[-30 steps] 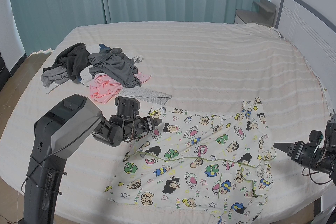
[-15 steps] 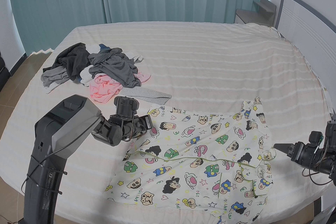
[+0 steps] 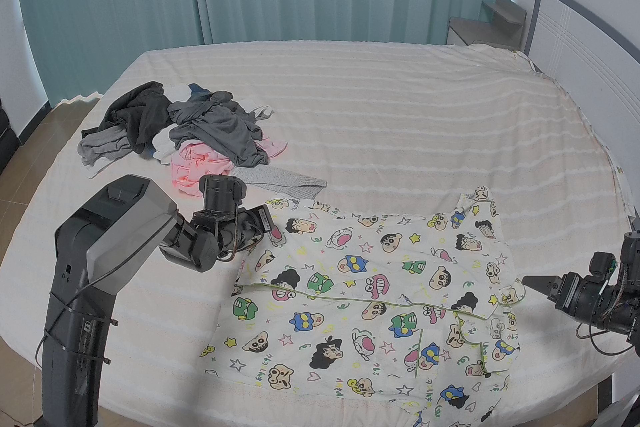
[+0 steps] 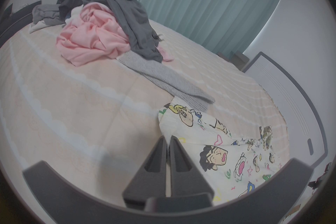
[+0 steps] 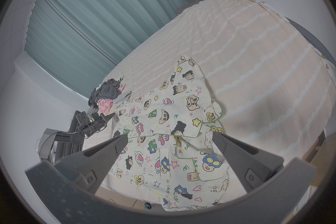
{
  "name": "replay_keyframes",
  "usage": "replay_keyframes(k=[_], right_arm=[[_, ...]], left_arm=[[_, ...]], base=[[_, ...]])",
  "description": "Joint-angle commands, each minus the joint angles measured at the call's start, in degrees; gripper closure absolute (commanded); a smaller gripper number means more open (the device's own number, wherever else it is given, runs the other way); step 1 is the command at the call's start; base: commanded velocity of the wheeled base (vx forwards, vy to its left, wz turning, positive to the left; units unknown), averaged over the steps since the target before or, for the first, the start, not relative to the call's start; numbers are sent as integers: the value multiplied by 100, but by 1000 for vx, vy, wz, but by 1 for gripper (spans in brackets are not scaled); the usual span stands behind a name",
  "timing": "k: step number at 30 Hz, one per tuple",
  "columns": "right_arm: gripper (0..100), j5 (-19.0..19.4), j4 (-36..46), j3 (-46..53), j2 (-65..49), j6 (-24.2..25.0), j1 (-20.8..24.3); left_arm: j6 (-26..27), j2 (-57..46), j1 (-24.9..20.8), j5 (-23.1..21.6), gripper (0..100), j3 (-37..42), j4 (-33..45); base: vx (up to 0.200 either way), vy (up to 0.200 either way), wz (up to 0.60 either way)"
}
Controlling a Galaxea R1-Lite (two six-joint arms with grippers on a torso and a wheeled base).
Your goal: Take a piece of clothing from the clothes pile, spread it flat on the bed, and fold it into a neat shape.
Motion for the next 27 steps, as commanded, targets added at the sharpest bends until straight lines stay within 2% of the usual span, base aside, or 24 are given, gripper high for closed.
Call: replay_keyframes(k=[1, 17, 27], right_arm=[[0, -6, 0, 3, -4, 0, -2], [0, 3, 8, 47, -119, 0, -2], [0, 3, 17, -33, -40, -26, -2]], left_arm=[[-9, -46, 80, 54, 100, -5, -71], [-9, -55, 335, 142, 100, -5, -124], [-9, -55, 335, 142, 100, -5, -150]], base=[[0, 0, 0], [0, 0, 0], [0, 0, 0]])
